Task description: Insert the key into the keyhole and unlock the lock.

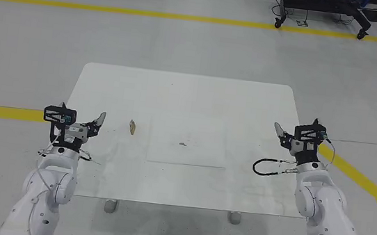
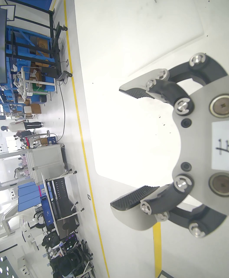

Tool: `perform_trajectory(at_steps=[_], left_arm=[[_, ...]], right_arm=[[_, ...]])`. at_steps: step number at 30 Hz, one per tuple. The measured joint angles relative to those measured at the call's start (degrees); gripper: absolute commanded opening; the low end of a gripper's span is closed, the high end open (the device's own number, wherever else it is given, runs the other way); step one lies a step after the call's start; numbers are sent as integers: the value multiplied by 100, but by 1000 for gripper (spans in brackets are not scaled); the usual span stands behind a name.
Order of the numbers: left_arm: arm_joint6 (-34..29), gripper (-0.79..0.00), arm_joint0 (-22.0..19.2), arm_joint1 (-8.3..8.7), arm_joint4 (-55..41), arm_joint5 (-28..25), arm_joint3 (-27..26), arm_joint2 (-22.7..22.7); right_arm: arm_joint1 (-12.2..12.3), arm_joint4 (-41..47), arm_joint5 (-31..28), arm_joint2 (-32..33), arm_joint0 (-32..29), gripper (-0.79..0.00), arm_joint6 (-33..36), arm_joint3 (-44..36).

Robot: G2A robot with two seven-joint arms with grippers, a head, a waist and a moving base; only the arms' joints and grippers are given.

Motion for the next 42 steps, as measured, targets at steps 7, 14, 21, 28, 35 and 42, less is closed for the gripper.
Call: perform_trajectory(at_steps=[7,14,21,28,35,42], left_arm=[[0,0,0,0,0,0,0,0],[0,0,0,0,0,0,0,0],[0,0,0,0,0,0,0,0],[0,0,0,0,0,0,0,0],[0,0,0,0,0,0,0,0],[0,0,0,0,0,0,0,0]], right_arm=[[-23,-1122,26,-581,335,0,532,-238],[-26,-1168,-16,-653,383,0,590,-238],[-26,-1168,-16,-653,383,0,589,-238],[-15,-1869,-882,-1150,879,0,1057,-117],[-156,-1397,-1729,-2080,1821,0,1351,722],[-336,-1337,-2348,-3067,2612,0,1223,1534]])
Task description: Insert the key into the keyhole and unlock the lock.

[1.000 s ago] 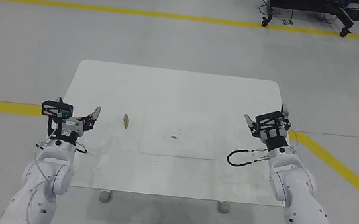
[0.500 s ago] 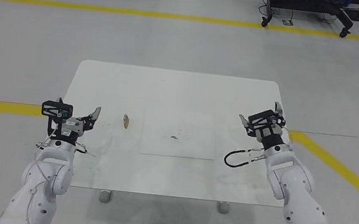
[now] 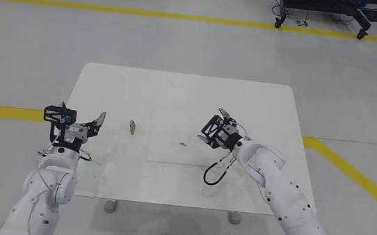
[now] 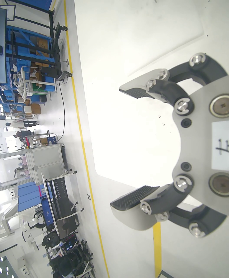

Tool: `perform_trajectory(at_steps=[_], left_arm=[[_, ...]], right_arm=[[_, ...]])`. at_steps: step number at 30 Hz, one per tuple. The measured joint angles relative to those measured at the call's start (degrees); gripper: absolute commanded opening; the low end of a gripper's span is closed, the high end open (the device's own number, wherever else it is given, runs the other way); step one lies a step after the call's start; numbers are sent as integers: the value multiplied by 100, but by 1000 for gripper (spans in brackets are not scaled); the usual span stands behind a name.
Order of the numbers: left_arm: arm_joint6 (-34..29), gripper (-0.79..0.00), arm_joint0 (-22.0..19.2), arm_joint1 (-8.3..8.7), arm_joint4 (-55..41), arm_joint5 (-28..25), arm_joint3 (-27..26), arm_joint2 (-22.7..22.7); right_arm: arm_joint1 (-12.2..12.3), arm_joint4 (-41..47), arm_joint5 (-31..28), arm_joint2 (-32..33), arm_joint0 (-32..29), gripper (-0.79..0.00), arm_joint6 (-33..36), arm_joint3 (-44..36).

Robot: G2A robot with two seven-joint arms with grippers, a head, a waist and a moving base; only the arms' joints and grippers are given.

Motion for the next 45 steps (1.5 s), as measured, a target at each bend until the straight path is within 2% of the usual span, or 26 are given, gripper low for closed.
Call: perform_trajectory(at_steps=[5,9,11,13,16,17,20,28,31,33,34,40,45], left_arm=[[0,0,0,0,0,0,0,0],[0,0,0,0,0,0,0,0],[0,0,0,0,0,0,0,0],[0,0,0,0,0,0,0,0],[0,0,0,0,0,0,0,0],[0,0,0,0,0,0,0,0],[0,0,0,0,0,0,0,0],[0,0,0,0,0,0,0,0],[0,0,0,0,0,0,0,0],[0,0,0,0,0,0,0,0],[0,0,0,0,0,0,0,0],[0,0,0,0,0,0,0,0],[0,0,0,0,0,0,0,0]], right_arm=[[-117,282,-409,-451,373,0,-262,432],[-190,557,-973,-715,691,-52,-336,821],[-227,581,-1251,-869,866,-126,-265,1029],[-272,575,-1459,-1037,1037,-234,-114,1232],[-341,685,-1670,-1229,1260,-317,73,1538],[-362,724,-1698,-1272,1322,-397,109,1620],[-422,779,-1740,-1401,1488,-434,175,1842],[-514,671,-1739,-1630,1741,-471,350,2148],[-530,665,-1812,-1665,1811,-610,314,2195],[-536,645,-1837,-1682,1843,-767,315,2207],[-540,627,-1855,-1693,1862,-785,330,2212],[-532,577,-1952,-1671,1948,-785,410,2221],[-422,365,-1914,-1429,1863,-785,191,1898]])
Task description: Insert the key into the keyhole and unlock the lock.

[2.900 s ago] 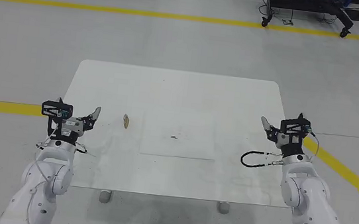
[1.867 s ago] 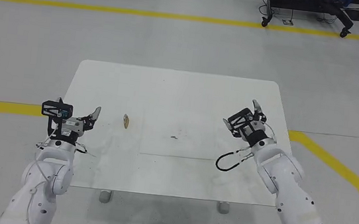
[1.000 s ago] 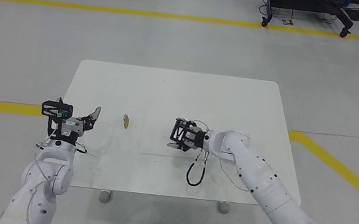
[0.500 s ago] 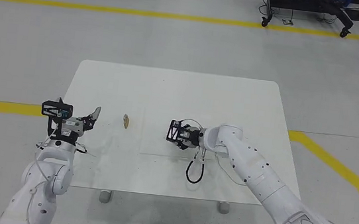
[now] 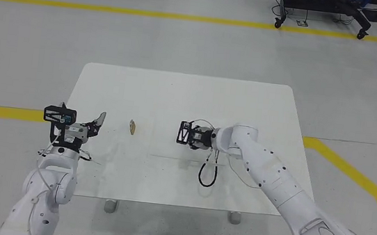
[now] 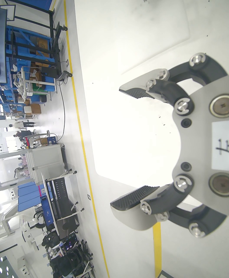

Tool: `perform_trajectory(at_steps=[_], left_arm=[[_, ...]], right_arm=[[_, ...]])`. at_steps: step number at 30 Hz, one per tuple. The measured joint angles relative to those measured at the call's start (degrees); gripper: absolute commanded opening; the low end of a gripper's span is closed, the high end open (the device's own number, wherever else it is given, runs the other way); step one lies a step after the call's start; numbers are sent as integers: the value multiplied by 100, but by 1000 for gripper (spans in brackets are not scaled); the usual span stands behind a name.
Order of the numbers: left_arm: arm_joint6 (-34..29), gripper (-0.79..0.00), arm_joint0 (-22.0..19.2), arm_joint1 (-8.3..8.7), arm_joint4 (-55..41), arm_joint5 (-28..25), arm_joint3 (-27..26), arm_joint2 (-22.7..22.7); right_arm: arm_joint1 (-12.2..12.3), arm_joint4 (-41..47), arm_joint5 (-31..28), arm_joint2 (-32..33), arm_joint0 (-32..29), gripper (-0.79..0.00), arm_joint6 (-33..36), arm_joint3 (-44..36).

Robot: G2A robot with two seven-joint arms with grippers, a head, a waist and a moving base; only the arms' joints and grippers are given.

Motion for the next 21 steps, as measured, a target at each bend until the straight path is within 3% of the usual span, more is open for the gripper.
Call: perform_trajectory(at_steps=[5,9,14,19,21], left_arm=[[0,0,0,0,0,0,0,0],[0,0,0,0,0,0,0,0],[0,0,0,0,0,0,0,0],[0,0,0,0,0,0,0,0],[0,0,0,0,0,0,0,0]], right_arm=[[166,-214,112,382,-315,-785,-291,-475],[239,139,489,773,-640,-785,-752,-715],[282,1296,703,1318,-1103,-785,-1480,-726],[339,2785,137,1852,-1447,-785,-2214,-575],[342,2827,107,1867,-1452,-785,-2260,-573]])
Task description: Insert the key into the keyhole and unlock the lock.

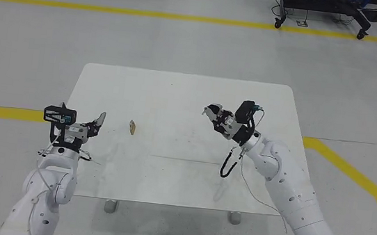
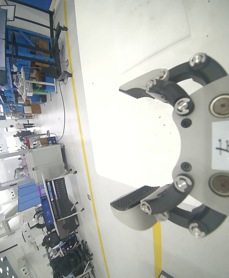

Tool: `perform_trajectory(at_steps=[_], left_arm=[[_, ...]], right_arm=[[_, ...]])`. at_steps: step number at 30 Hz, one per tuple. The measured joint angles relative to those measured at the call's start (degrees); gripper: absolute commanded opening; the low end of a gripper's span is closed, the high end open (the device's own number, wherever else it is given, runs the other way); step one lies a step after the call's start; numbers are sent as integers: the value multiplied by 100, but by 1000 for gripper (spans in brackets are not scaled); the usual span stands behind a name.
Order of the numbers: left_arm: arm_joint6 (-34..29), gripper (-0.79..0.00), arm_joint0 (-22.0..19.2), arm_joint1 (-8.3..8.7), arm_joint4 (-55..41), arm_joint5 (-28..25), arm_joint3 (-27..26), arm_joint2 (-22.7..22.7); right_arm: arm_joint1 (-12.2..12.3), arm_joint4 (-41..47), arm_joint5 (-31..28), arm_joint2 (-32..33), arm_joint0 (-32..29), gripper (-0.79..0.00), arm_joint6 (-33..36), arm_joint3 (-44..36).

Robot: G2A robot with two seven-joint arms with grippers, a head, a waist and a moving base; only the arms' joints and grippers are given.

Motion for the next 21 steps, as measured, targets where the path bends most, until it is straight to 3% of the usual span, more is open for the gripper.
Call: perform_trajectory(at_steps=[10,15,21], left_arm=[[295,0,117,-14,60,49,-198,-133],[-121,0,26,2,-1487,-1316,-381,-223],[-1611,0,-474,72,-3946,-3205,-60,-123]], right_arm=[[-1,-131,31,-11,5,-785,23,-5],[-66,26,133,-218,14,-785,-31,-33],[-249,577,-246,-732,371,-785,-251,411]])
